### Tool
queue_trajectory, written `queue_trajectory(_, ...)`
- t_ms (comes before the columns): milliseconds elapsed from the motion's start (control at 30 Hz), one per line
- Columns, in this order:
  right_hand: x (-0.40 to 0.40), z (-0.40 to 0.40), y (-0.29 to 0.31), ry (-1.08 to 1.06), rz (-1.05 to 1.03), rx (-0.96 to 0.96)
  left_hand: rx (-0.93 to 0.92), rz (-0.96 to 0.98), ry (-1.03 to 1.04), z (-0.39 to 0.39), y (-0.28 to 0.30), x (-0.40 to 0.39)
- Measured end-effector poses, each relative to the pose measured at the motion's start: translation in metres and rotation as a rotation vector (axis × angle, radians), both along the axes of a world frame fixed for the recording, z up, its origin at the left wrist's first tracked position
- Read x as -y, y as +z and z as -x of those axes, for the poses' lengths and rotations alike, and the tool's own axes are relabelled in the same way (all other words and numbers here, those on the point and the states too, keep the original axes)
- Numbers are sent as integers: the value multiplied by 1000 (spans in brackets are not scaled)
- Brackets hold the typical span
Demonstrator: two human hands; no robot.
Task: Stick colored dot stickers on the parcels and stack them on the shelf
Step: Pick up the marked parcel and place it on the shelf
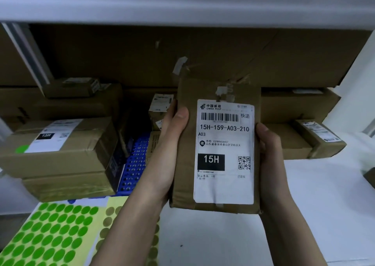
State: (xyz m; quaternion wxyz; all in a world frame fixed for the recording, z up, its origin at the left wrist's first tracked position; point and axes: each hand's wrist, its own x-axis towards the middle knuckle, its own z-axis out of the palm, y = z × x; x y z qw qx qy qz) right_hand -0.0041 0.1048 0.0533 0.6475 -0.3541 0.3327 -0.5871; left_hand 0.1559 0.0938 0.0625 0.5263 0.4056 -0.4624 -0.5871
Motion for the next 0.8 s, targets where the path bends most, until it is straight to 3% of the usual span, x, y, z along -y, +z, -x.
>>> queue_trajectory(333, 3, -3, -16, -85, 39, -193, -28, -25, 65, 6, -13, -3)
queue_trajectory(500, 4, 4, -38, -28, -117, -143, 9, -78, 168, 17, -35, -3)
queue_trajectory(800, -6, 19, -94, -13, -349, -185, -50, -445, 97, 39, -99, -18)
